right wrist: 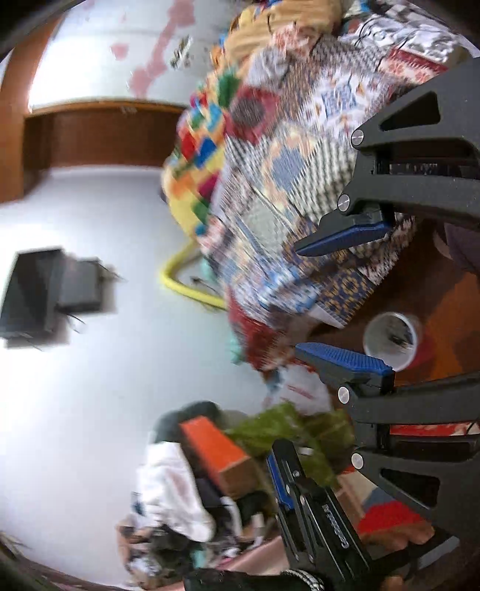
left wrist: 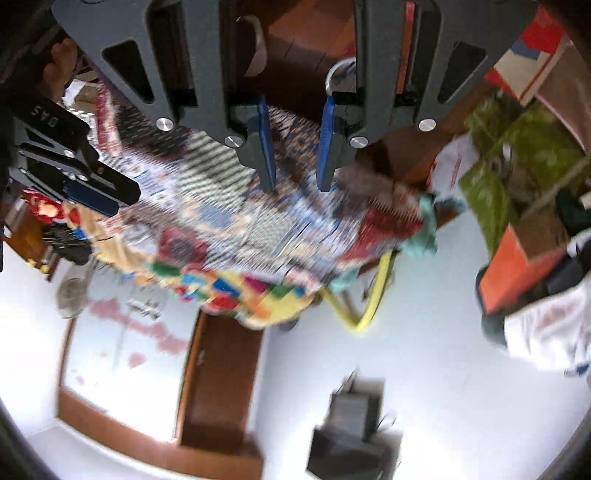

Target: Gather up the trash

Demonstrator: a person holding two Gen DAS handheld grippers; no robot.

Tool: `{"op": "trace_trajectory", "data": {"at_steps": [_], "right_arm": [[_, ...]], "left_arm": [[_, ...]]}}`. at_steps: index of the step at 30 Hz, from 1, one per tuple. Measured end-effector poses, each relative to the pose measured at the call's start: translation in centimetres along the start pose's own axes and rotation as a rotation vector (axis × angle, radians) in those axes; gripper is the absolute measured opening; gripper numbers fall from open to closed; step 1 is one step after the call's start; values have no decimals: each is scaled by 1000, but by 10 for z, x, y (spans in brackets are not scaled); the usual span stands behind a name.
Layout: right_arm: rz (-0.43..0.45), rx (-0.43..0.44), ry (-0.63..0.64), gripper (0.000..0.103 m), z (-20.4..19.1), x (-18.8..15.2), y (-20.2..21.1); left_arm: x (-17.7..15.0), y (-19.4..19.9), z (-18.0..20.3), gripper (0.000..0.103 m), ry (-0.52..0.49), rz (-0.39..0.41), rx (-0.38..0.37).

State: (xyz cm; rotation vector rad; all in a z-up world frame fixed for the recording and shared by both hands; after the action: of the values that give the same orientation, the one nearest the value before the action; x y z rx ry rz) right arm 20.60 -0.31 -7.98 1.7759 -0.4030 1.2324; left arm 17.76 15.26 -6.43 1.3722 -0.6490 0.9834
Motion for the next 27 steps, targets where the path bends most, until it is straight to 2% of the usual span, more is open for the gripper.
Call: {"op": "trace_trajectory", "data": {"at_steps": [7, 9, 11, 12, 14, 16, 17, 19, 21, 23, 27], "right_arm": [[179, -128, -26, 45, 15, 6, 87], [192, -143, -39, 45, 16, 1, 99], [202, -178, -47, 48, 18, -5, 111], [207, -189, -52, 57, 19, -7, 116], [216, -202, -67, 71, 21, -13, 126], [228, -220, -71, 75, 22, -17, 135], [231, -233, -70, 76, 22, -19, 140], [239, -261, -70, 86, 25, -22, 149], [257, -291, -80, 102, 27, -24, 155], [276, -323, -85, 103, 30, -26, 163], [269, -342, -69, 103, 29, -29, 165]], "left_arm": [[3, 75, 52, 26, -65, 141, -64], [-1, 91, 59, 37, -66, 169, -72], [-7, 104, 66, 58, -64, 191, -82], [-11, 111, 69, 61, -69, 202, -78], [-19, 119, 73, 76, -76, 209, -72], [-28, 125, 77, 89, -70, 206, -82], [-30, 127, 76, 92, -67, 207, -83], [-37, 131, 77, 92, -67, 205, -87], [-40, 134, 79, 92, -70, 203, -86], [-42, 137, 80, 97, -73, 209, -87], [-44, 140, 81, 98, -69, 215, -97]]}}
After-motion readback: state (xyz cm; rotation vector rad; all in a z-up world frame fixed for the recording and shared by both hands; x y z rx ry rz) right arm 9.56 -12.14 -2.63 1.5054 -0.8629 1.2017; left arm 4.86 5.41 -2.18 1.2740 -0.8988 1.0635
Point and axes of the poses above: each gripper's, at about its wrist camera, not at the fingertips, and y roughly against the way its jaws point, z to its right, x to its top, the point moved 9 cm from there along -y, roughly the way its jaws point, and after that the axes turned 2 degrees about z, right-handed, at the moved point
